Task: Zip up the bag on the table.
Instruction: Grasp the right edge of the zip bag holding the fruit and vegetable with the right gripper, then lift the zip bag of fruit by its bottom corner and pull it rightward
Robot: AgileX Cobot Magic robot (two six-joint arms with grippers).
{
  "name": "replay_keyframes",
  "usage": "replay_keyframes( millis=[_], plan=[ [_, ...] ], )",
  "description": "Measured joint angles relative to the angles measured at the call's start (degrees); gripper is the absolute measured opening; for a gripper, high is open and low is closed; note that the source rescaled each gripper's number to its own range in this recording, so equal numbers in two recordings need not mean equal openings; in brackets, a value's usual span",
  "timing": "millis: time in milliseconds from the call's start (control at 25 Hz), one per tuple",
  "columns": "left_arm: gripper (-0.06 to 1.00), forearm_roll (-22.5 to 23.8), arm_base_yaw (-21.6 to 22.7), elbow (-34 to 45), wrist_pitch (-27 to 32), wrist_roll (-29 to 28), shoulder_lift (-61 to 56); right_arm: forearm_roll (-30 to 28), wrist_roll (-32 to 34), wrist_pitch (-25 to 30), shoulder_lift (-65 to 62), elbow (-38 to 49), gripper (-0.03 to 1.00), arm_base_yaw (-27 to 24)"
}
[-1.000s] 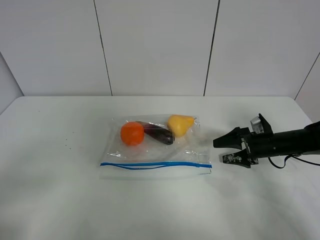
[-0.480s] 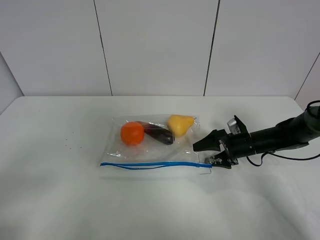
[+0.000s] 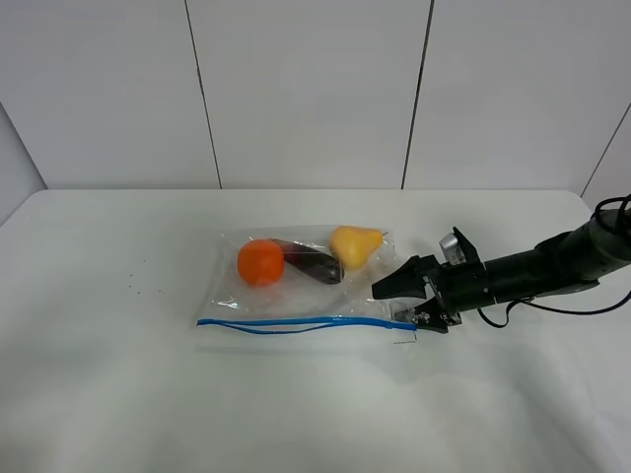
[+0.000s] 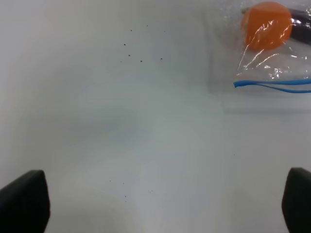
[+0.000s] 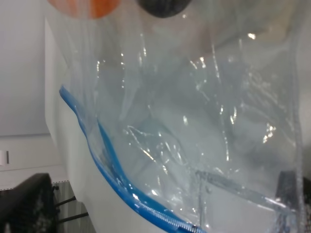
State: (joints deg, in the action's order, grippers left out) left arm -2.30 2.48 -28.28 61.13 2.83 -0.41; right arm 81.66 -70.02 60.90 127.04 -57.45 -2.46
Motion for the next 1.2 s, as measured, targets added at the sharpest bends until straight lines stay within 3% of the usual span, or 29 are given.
replay_keyframes(
  millis=[120,240,440,520,640,880,960,1080,1200],
  plan=[
    [1.0,0.0,0.0,0.0,0.0,0.0,0.0,0.0,0.0,0.0,0.0,0.0,0.93,0.0],
    [1.0,0.0,0.0,0.0,0.0,0.0,0.0,0.0,-0.22,0.0,0.0,0.0,0.79,0.0],
    [1.0,0.0,0.0,0.0,0.0,0.0,0.0,0.0,-0.58,-0.06,0.0,0.0,0.45,0.0],
    [1.0,0.0,0.0,0.0,0.0,0.0,0.0,0.0,-0.58,-0.19,0.05,0.0,0.36,0.0],
    [1.0,0.0,0.0,0.0,0.0,0.0,0.0,0.0,-0.62,-0.65,0.05,0.0,0.3,0.0],
    [1.0,0.0,0.0,0.0,0.0,0.0,0.0,-0.12,-0.77,-1.19,0.05,0.0,0.27,0.0],
    [1.0,0.0,0.0,0.0,0.0,0.0,0.0,-0.12,-0.77,-1.19,0.05,0.0,0.22,0.0],
    [1.0,0.0,0.0,0.0,0.0,0.0,0.0,-0.12,-0.78,-1.25,0.05,0.0,0.0,0.0],
    [1.0,0.0,0.0,0.0,0.0,0.0,0.0,-0.12,-0.78,-1.56,0.05,0.0,0.0,0.0]
  ],
)
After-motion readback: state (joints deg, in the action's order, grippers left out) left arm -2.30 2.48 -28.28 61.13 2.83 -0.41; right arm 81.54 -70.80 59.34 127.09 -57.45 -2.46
